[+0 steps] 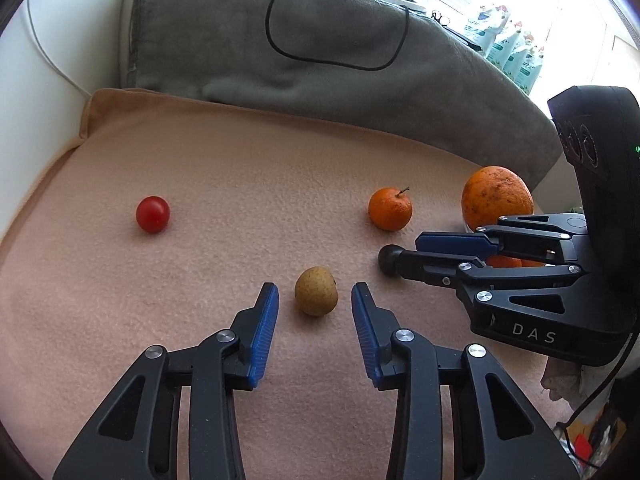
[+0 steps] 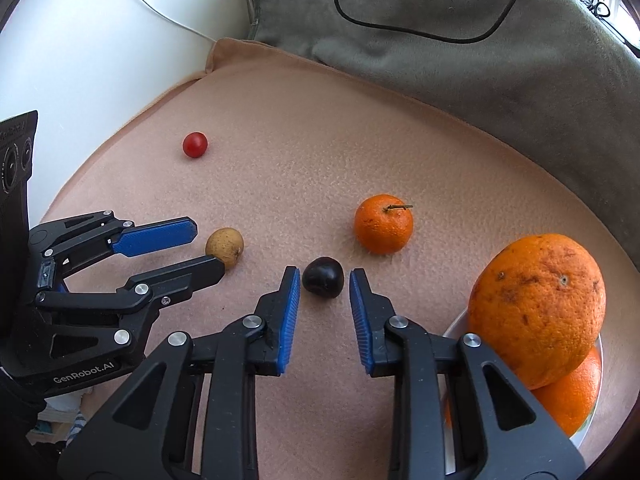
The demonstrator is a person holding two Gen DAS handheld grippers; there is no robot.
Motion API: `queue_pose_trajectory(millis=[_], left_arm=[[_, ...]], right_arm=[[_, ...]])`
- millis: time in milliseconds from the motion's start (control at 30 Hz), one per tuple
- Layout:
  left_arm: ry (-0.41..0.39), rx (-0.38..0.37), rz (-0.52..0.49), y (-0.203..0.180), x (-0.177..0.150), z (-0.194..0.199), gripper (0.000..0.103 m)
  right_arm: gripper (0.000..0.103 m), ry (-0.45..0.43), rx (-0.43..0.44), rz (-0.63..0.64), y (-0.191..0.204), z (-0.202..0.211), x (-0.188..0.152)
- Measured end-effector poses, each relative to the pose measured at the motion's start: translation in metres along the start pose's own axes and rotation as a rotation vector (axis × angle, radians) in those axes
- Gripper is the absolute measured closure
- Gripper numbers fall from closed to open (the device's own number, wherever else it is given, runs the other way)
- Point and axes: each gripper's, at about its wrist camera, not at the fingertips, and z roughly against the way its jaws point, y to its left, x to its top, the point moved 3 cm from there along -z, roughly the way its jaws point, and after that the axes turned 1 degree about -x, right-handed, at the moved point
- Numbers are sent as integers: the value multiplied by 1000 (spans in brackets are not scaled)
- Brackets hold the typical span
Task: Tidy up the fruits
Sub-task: 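Grasp the dark plum with the right gripper while the left grasps a small brown fruit, then carry the plum to the plate with the right gripper while the left carries the brown fruit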
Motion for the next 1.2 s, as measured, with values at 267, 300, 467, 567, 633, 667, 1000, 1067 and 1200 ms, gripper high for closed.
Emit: queue_pose_trajectory(millis=[267, 300, 467, 567, 633, 667, 1000, 1067, 1200], left_arm=[[28, 1, 10, 3, 0, -11, 71], [28, 1, 10, 3, 0, -11, 71], [35, -16, 23, 3, 0, -13, 76], [35, -24, 26, 4, 1, -14, 79], [34, -23, 22, 2, 1, -13, 80], [32, -22, 21, 2, 1, -13, 80], [23, -20, 33, 5, -3, -8, 80], [22, -18, 33, 5, -3, -7, 80], [19, -11, 30, 5, -3, -6, 80]], right_arm=[[77, 20, 4, -5, -5, -7, 5], [77, 20, 4, -3, -4, -6, 6], [77, 32, 16, 6, -1, -7, 7], [77, 37, 30, -6, -3, -9, 9], [77, 40, 45, -17, -4, -10, 11], [77, 42, 52, -23, -5, -10, 12], [80, 62, 62, -11, -3, -15, 11], [80, 58, 64, -16, -4, -16, 11], [81, 47, 67, -27, -6, -16, 11]])
